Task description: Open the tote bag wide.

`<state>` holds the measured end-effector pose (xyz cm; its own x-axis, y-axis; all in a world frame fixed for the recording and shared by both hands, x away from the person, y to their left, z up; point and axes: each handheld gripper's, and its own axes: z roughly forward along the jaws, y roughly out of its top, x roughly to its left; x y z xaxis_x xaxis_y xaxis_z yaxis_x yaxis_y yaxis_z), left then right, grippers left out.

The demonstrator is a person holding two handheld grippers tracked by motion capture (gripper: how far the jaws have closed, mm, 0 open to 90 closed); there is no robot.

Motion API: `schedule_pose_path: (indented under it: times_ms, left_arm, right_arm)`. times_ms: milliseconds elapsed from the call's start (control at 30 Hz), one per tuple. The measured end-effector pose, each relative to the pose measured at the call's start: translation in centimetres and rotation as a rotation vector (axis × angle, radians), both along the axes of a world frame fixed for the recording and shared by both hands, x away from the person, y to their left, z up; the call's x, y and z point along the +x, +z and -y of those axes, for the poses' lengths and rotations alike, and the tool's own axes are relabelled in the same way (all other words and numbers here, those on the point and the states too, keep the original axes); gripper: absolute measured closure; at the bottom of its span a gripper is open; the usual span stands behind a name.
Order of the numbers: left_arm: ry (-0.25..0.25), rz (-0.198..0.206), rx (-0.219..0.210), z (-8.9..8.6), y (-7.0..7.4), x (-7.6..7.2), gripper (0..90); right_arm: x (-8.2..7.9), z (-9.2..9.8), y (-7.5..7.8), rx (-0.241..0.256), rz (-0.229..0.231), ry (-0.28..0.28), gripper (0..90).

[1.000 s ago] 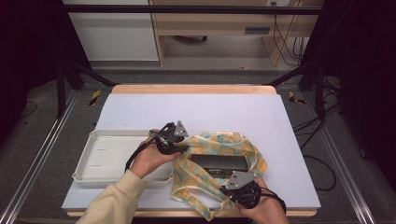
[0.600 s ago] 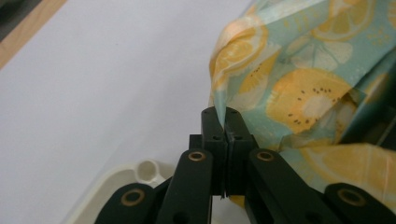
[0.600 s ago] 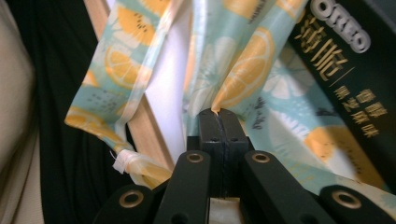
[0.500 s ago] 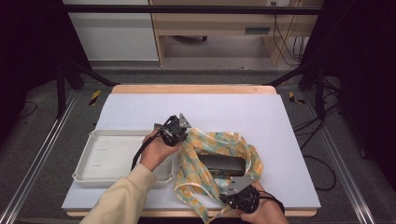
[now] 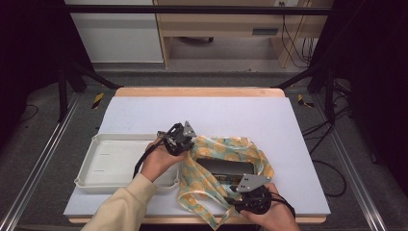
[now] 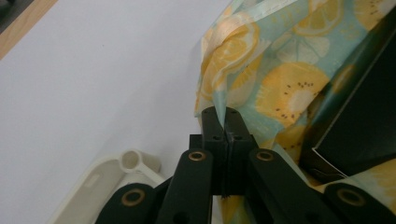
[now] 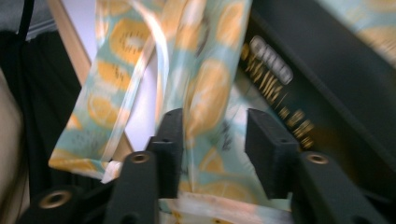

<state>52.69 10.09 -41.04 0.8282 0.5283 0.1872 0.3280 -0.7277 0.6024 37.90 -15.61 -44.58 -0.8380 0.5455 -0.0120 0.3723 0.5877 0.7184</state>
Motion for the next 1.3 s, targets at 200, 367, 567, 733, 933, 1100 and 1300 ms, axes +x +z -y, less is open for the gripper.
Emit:
schedule_pose_path:
  times_ms: [200,367,567,733,933,1100,1300]
  left_arm:
    - [-0.012,0.005,-0.003,-0.3,0.6,-0.6,90.0]
    - [-0.02,0.006,-0.011,-0.4,1.0,-1.0,90.0]
    - [-0.036,0.011,-0.011,-0.3,1.2,-1.5,90.0]
    - [-0.047,0.008,0.016,-0.1,1.0,-1.8,90.0]
    - [-0.038,0.007,0.055,0.2,0.2,-1.5,90.0]
    - [-0.012,-0.004,0.073,0.3,-0.8,-0.6,90.0]
    - [-0.002,-0.015,0.106,0.8,-1.7,0.0,90.0]
  right_arm:
    - [0.8,-0.9,1.9,0.043,0.014,-0.039,48.0]
    - [1.6,-2.4,2.1,0.054,0.0,-0.043,41.8]
    - [2.4,-4.6,0.8,0.017,-0.036,-0.027,49.7]
    - [2.3,-5.5,0.0,0.0,-0.028,0.024,81.9]
    - [2.1,-6.1,-1.0,-0.002,-0.057,0.081,90.0]
    - [2.0,-6.3,-1.6,-0.01,-0.079,0.106,90.0]
    - [1.8,-6.6,-2.1,-0.023,-0.108,0.134,90.0]
